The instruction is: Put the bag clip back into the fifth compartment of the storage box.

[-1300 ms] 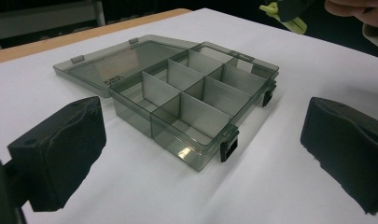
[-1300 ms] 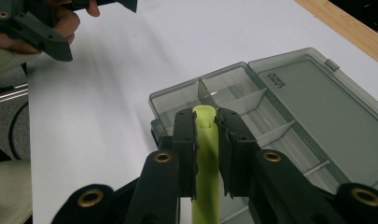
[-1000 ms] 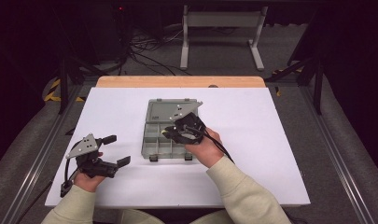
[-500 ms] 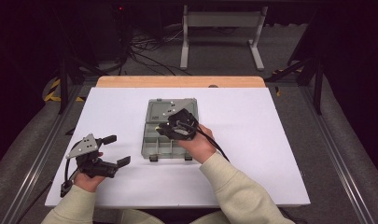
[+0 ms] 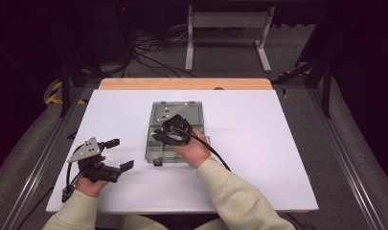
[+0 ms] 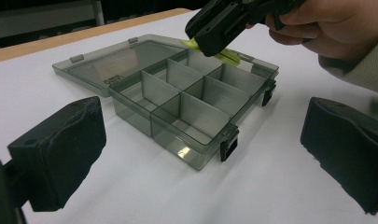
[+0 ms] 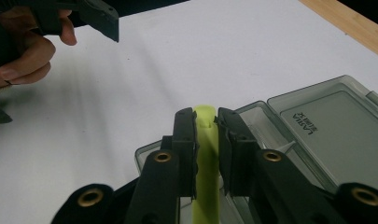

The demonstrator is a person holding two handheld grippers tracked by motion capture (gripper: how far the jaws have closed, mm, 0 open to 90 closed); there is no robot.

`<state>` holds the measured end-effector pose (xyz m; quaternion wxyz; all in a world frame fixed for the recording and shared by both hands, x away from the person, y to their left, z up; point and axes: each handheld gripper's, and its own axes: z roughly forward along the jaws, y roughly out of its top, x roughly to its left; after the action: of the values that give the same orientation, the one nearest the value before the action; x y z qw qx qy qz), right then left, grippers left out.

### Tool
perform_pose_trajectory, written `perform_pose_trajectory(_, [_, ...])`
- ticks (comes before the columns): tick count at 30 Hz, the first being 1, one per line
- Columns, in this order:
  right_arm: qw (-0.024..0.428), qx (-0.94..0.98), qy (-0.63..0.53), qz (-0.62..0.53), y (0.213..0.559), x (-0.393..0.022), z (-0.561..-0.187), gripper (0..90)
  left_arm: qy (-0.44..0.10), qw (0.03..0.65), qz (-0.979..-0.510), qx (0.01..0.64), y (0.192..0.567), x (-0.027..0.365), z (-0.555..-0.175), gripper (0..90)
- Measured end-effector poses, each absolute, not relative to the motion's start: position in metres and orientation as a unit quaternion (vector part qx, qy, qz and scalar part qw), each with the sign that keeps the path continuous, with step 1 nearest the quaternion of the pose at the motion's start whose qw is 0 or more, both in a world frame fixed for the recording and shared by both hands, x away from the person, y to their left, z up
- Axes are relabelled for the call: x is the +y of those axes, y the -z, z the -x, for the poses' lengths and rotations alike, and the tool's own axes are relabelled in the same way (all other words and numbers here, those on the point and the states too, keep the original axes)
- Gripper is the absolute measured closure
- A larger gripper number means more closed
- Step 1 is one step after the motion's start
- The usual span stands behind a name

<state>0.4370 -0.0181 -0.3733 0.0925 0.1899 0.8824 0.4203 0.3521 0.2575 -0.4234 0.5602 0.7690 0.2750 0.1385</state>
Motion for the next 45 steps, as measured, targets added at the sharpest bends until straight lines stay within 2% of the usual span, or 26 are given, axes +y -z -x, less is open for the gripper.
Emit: perform_pose_trajectory(45, [0.070, 0.882, -0.427, -0.188, 0.406, 0.010, -0.441, 78.1, -0.140, 0.557, -0.772, 0.272, 0.424, 0.257, -0.353, 1.0])
